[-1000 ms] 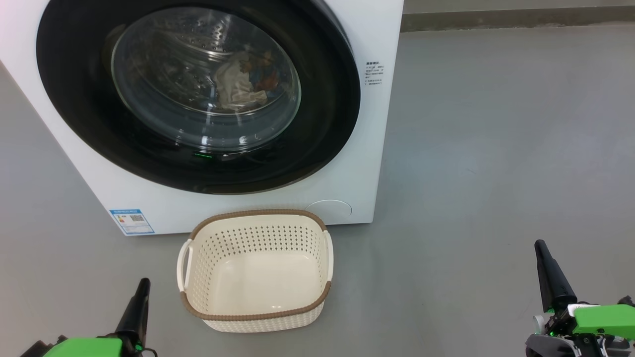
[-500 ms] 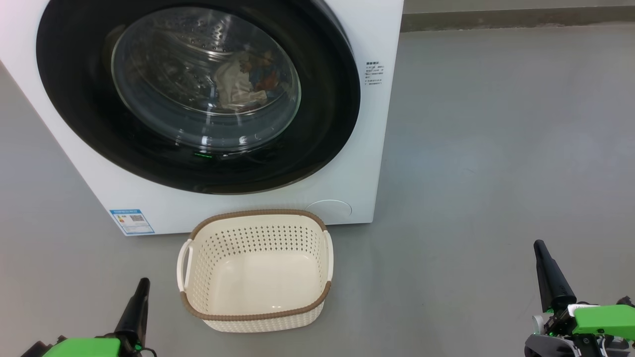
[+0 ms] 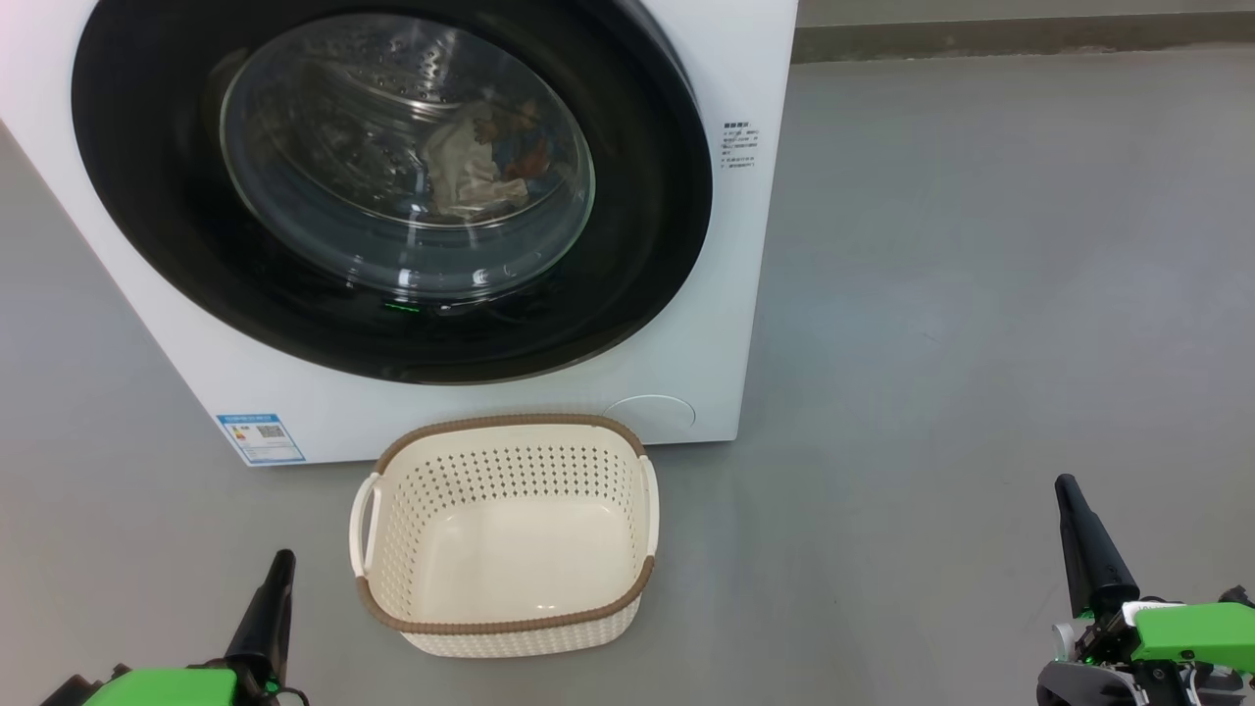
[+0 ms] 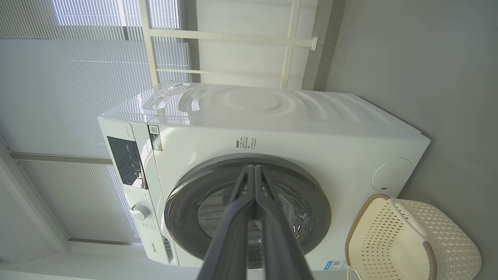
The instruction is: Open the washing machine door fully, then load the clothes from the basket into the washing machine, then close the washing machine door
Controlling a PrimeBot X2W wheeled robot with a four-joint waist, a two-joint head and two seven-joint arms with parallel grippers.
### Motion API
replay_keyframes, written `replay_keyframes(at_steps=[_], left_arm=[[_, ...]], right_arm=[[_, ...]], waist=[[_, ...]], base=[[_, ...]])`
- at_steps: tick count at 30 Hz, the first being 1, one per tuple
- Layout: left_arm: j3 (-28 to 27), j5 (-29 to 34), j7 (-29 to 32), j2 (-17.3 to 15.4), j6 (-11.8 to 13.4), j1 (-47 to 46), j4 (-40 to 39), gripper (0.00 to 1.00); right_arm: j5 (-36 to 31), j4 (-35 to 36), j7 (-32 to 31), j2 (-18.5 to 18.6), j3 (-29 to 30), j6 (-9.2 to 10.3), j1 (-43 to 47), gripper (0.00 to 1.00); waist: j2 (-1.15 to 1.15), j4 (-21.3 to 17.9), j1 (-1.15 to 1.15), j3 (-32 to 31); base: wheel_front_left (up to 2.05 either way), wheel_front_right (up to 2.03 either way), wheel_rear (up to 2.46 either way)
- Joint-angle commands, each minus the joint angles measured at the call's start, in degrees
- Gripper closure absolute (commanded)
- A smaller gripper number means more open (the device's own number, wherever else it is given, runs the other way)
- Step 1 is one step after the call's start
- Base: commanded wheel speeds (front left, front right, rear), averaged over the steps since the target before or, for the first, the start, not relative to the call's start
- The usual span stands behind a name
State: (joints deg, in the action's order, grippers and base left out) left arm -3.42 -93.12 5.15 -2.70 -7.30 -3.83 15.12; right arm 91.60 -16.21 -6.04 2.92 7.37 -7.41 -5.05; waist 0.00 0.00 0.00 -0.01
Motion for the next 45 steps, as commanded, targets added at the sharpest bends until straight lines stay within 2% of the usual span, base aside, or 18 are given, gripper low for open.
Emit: replay_keyframes(at_steps=[1, 45], left_arm=[[-1.99, 0.0, 0.43, -1.05, 0.04, -2.68, -1.02, 1.0], [-2.22, 0.2, 0.61, -0.89, 0.03, -2.7, -1.0, 1.0]], right_arm=[[0.64, 1.77, -0.36, 0.1, -0.93, -0.08, -1.64, 1.0], [0.6, 1.77, -0.4, 0.07, -0.88, -0.08, -1.65, 1.0]], waist=[[0.0, 0.0, 0.0, 0.0], [0.0, 0.0, 0.0, 0.0]], base=[[0.0, 0.0, 0.0], [0.0, 0.0, 0.0]])
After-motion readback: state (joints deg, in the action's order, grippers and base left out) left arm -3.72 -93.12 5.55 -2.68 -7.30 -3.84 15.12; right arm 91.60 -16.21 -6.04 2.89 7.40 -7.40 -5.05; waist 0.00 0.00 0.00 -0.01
